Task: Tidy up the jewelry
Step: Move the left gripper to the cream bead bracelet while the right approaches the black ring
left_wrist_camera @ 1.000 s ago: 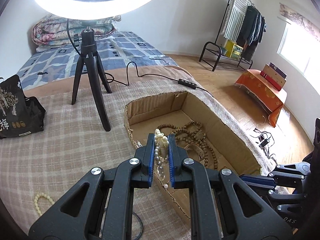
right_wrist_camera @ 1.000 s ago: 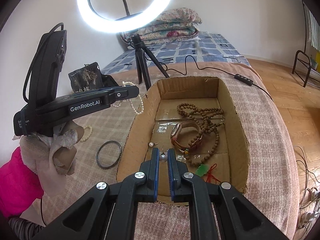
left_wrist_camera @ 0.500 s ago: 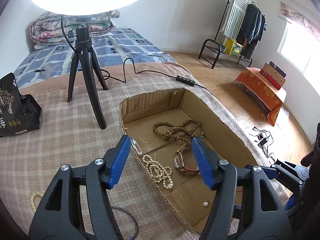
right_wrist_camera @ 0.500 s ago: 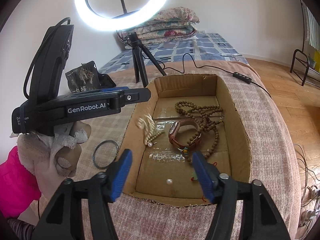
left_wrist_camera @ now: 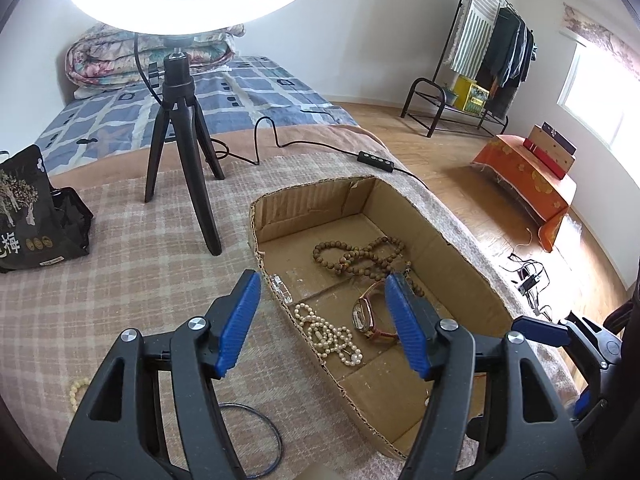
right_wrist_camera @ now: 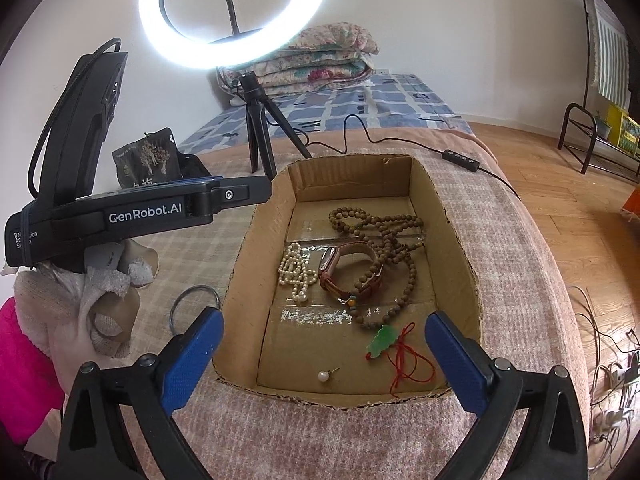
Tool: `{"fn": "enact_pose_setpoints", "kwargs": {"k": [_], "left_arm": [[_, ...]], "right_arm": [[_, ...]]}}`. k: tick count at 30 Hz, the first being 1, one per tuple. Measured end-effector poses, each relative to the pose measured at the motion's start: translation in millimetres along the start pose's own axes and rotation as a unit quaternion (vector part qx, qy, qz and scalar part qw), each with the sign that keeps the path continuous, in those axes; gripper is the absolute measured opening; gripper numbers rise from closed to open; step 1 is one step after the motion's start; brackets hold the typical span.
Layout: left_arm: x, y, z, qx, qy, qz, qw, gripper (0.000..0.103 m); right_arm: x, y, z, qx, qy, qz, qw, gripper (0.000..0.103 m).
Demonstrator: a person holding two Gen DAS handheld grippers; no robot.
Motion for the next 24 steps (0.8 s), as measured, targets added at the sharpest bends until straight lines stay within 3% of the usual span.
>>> {"fn": "enact_pose_setpoints", "kwargs": {"k": [15, 24], "left_arm": [[-4, -3, 47, 0.021, 0.019, -0.003, 0.9996, 0.066], [-33, -5, 89, 0.039, 0.045, -0.004, 0.9982, 0.066]], "right_arm": [[-10, -2, 34, 0.008, -0.016, -0.015, 1.000, 0.102], [-29, 1, 56, 0.025, -0.027, -0.010, 0.999, 0.102]]}}
Point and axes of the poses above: each gripper's, at about its wrist camera, not at the fingertips, and z roughly against the way its jaws point, x to its right, y to its top, the point moved 3 cm from there along -z, roughly the way its jaws point, and after that the axes turned 9 degrees about z, right-handed, at the moved point
